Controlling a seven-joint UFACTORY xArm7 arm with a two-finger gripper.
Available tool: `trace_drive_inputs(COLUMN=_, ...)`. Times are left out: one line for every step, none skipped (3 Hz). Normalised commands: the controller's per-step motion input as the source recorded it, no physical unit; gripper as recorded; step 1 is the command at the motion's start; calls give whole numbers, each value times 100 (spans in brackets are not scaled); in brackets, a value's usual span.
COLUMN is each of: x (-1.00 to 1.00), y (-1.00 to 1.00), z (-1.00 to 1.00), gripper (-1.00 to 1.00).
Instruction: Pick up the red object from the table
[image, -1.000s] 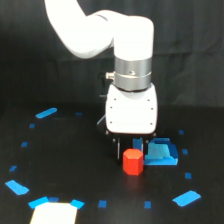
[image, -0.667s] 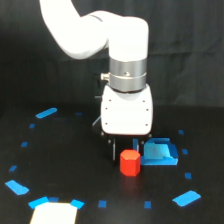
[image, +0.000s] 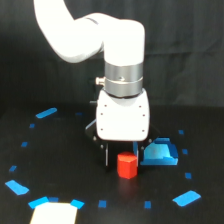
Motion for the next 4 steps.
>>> trace_drive_inputs(x=90, y=-7, z=-100, gripper=-100)
trace_drive_inputs(x=33, y=100, z=100, gripper=-100)
trace_drive_inputs(x=19, y=100, z=100, gripper=-97)
trace_drive_inputs(x=-9, y=29, z=100, gripper=-94)
